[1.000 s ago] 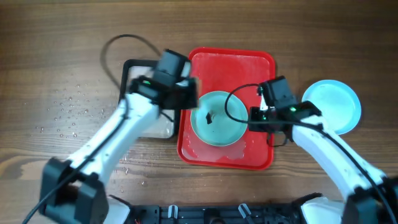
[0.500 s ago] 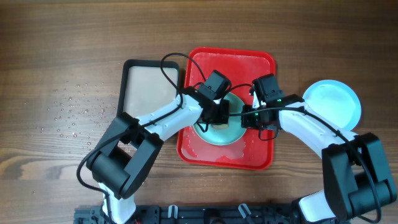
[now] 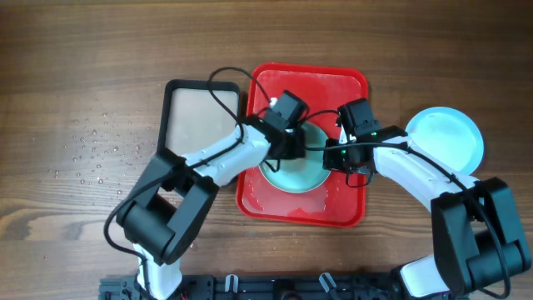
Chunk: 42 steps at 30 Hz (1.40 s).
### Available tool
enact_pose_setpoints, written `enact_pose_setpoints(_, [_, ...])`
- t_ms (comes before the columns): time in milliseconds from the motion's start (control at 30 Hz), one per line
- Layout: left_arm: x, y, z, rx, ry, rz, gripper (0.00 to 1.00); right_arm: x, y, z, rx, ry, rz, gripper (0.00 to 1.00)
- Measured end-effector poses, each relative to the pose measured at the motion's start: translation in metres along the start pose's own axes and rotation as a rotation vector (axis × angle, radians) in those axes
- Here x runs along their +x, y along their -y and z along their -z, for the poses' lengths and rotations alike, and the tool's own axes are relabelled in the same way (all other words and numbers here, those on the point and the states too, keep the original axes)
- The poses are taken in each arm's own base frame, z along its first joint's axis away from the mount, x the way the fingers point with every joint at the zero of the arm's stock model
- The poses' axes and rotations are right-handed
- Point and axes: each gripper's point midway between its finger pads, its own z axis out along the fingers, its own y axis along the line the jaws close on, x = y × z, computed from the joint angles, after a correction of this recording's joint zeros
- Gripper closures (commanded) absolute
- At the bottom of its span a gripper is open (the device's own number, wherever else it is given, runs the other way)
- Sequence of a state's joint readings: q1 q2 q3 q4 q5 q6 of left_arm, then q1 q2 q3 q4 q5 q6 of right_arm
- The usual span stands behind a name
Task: Clean dirty plates on tray and stack at the side
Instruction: 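Scrub the last light-blue plate with the sponge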
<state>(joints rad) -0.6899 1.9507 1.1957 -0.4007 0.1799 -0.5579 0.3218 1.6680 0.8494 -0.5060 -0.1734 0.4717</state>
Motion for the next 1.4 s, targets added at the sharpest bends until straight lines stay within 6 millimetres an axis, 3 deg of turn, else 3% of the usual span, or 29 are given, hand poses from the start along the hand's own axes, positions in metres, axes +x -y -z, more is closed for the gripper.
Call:
enact_pose_setpoints(67, [0.015,0.019,-0.004,0.057,-0.037,-0.026,0.96,0.0,0.0,0.0,0.002,0.0,0.0,0.96])
enact_pose_setpoints(167, [0.025,0.021,-0.004,0.052,-0.072,-0.028,0.96,0.0,0.0,0.0,0.002,-0.001,0.0,0.96])
enact_pose_setpoints(333, [0.045,-0.022,0.013,-0.137,-0.178,0.054,0.96,0.004,-0.003,0.0,-0.007,-0.015,0.008,0.96])
enact_pose_setpoints(467, [0.042,-0.068,0.031,-0.339,-0.166,0.094,0.96,0.004,-0.003,0.0,-0.007,-0.015,0.008,0.96])
enact_pose_setpoints(600, [0.03,-0.079,0.033,-0.409,-0.094,0.108,0.96,0.004,-0.005,0.0,-0.014,-0.017,0.008,0.96])
enact_pose_setpoints(700, [0.007,-0.067,0.023,-0.334,0.009,0.13,0.96,0.002,-0.001,0.0,0.001,-0.007,0.001,0.96])
enact_pose_setpoints(767, [-0.007,-0.048,0.015,-0.223,0.048,0.148,0.96,0.0,0.001,0.001,0.008,-0.002,-0.004,0.95])
enact_pose_setpoints(933, [-0.014,0.0,-0.004,-0.063,0.102,0.147,0.94,-0.001,0.002,0.001,0.015,0.002,-0.003,0.96])
enact_pose_setpoints(1033, [-0.012,0.022,-0.014,-0.015,0.123,0.113,0.96,-0.001,0.005,0.001,0.023,0.004,-0.007,0.96])
enact_pose_setpoints(1233, [-0.005,0.044,-0.021,0.107,0.064,0.03,0.96,-0.002,0.007,0.002,0.031,0.005,-0.009,0.96])
enact_pose_setpoints(1400, [0.016,0.045,-0.018,0.146,-0.058,-0.044,0.96,-0.002,0.007,0.002,0.031,0.005,-0.009,0.96])
